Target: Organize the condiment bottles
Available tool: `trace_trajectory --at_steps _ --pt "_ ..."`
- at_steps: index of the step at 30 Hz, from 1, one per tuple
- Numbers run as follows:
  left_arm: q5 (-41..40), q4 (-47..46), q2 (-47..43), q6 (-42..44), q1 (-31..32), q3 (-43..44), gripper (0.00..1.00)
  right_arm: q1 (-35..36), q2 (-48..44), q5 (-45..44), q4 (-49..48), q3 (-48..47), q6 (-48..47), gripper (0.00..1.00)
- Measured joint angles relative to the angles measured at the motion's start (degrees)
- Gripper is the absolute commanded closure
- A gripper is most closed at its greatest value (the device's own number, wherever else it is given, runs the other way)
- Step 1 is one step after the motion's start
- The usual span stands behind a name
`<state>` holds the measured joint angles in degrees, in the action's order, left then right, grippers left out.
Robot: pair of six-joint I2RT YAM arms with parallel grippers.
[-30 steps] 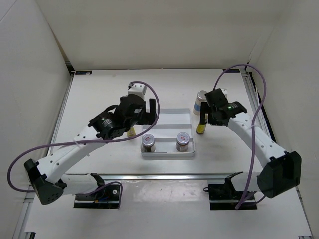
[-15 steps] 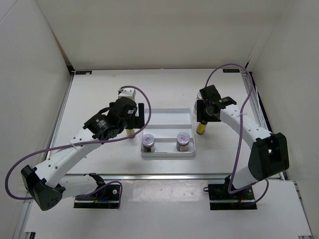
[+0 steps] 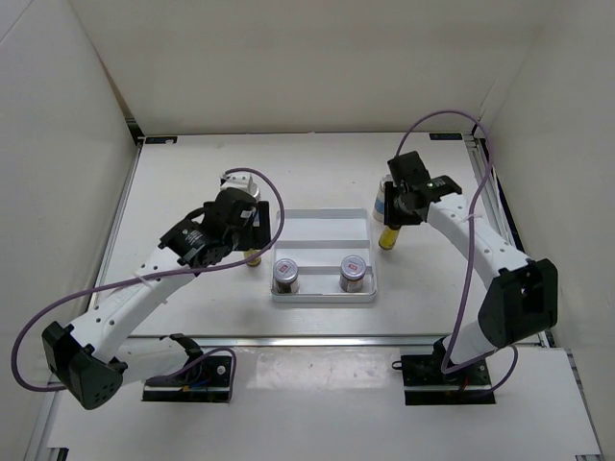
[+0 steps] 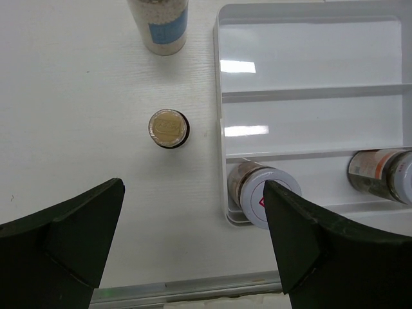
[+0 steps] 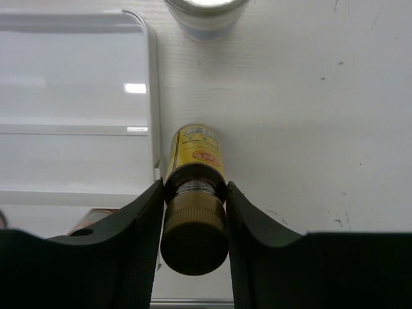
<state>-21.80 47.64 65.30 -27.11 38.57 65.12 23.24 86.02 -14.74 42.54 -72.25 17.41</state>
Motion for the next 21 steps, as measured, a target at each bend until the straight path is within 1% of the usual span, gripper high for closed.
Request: trace_trajectory --at_steps 1,4,9,14,21 --pt "0.15 0.04 0.00 0.00 -0.15 -0.28 0.00 0.02 -0.28 0.44 0.63 -1.31 -0.02 0.95" --pt "0.35 0.17 0.00 0.09 -0.68 -0.87 0.00 0.48 -1.44 1.46 1.77 -5.09 -0.17 0.98" --pt "0.46 0.28 -0.07 0.09 -2.10 -1.05 0.00 3.02 -3.67 2.97 2.80 -9.18 -0.50 0.98" --pt "0.92 0.28 -0.07 0.07 -4.68 -1.05 0.00 6.69 -3.13 4.74 3.87 -9.18 -0.52 0.99" --pt "1.75 0.31 -0.42 0.13 -7.91 -1.05 0.00 9.60 0.13 5.53 3.19 -5.27 -0.46 0.99"
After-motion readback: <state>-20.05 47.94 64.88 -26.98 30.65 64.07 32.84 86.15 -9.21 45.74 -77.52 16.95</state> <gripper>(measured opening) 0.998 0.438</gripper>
